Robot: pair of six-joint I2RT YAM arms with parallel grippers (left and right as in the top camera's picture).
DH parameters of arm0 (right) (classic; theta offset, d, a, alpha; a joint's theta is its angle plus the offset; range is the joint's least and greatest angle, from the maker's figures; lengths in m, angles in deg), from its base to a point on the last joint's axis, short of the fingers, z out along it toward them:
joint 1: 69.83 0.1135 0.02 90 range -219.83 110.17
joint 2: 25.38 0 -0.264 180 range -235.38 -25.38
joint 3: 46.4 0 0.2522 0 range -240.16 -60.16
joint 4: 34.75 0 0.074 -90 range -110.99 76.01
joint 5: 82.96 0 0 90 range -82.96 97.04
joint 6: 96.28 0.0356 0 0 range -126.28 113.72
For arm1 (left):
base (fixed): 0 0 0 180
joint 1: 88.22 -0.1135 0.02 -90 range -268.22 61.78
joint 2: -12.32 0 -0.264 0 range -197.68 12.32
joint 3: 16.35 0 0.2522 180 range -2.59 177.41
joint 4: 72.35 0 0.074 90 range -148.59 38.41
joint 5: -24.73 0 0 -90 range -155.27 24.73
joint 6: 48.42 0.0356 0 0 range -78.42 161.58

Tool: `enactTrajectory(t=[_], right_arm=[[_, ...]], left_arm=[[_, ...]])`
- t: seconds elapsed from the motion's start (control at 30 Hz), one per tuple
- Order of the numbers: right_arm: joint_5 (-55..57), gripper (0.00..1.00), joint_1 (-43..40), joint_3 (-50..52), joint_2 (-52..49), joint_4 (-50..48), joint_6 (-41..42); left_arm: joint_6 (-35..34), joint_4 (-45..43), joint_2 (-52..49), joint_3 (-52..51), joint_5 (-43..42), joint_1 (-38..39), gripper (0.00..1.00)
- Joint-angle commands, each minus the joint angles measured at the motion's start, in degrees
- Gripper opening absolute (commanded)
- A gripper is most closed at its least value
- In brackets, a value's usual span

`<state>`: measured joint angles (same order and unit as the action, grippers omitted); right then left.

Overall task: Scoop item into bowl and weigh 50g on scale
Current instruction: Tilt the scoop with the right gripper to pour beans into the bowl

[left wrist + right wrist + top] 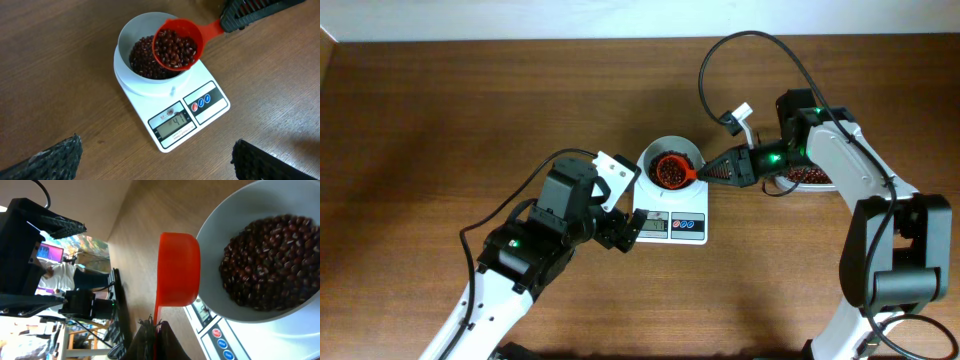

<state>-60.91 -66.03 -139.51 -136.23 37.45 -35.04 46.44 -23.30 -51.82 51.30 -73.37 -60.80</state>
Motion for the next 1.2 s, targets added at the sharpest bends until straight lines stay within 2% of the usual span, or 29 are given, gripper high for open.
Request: enactTrajectory(t=[0.0, 0.2, 0.43, 0.53, 1.17], right_arm=[[-0.4, 0.04, 0.1, -1.4, 1.4, -0.4, -0.8], [-0.4, 0.04, -0.1, -1.4, 1.4, -0.9, 4.0], [-0.1, 0.04, -0.1, -1.4, 1.4, -10.3, 4.2], [4.5, 0.04, -0.1, -1.4, 1.4, -12.0, 7.0], [5.9, 0.04, -0.1, -1.4, 1.4, -14.6, 6.9]], left_arm=[[-0.5, -0.1, 0.1, -0.3, 0.2, 0.3, 0.99], [-0.5, -0.1, 0.1, -0.3, 0.2, 0.3, 0.99], [-0.5, -0.1, 0.1, -0.3, 0.2, 0.3, 0.99], [-0.5, -0.1, 0.1, -0.3, 0.2, 0.3, 0.99], [-0.5, -0.1, 0.1, -0.3, 0.2, 0.3, 0.99]])
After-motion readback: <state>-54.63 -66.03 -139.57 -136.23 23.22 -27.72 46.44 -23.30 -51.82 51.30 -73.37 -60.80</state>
